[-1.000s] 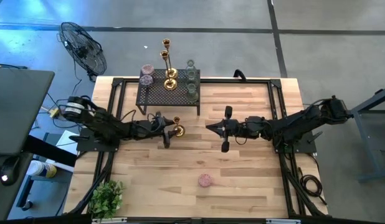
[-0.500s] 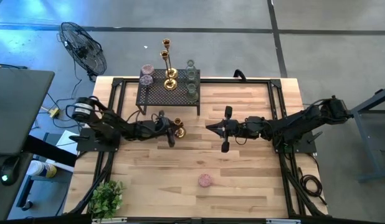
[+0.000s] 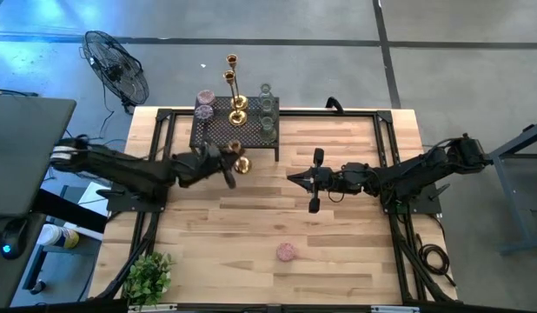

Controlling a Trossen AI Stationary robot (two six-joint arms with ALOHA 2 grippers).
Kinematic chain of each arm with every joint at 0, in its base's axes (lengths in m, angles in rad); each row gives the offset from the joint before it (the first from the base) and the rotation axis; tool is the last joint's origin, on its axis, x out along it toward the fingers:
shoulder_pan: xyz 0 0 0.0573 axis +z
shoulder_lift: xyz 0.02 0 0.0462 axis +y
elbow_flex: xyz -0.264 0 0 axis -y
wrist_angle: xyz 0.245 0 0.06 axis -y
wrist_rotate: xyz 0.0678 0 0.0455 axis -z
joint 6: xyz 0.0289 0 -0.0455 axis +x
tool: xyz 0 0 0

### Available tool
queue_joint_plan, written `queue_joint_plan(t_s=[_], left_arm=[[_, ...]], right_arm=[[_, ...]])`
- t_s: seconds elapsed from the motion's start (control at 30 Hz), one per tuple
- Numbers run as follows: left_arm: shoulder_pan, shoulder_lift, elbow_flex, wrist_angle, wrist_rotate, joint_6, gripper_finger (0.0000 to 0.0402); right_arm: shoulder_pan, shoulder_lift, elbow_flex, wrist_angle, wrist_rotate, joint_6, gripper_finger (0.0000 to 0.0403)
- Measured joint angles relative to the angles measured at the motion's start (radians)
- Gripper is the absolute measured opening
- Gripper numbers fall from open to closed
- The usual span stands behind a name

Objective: Pick & Place candle stick holders
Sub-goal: Put the gold candle holder on the shelf aligned with the other gold candle holders

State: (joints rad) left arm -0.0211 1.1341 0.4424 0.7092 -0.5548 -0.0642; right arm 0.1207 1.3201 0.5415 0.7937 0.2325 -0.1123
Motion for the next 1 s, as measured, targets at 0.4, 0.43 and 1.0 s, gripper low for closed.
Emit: queue_joint_plan(t_s=[0.4, 0.43, 1.0], left_arm=[[0.281, -0.096, 0.224, -0.335, 0.182, 0.034, 0.0015], [0.301, -0.091, 0.224, -0.345, 0.184, 0.034, 0.0015], [0.493, 0.03, 0.224, -0.326, 0.336, -0.012, 0.0016]], right_arm=[[0.0, 0.0, 0.0, -0.001, 0.0, 0.001, 0.0001], [0.0, 0.0, 0.0, -0.003, 0.0, 0.001, 0.0001], [0.0, 0.0, 0.0, -0.003, 0.0, 0.0, 0.0003]])
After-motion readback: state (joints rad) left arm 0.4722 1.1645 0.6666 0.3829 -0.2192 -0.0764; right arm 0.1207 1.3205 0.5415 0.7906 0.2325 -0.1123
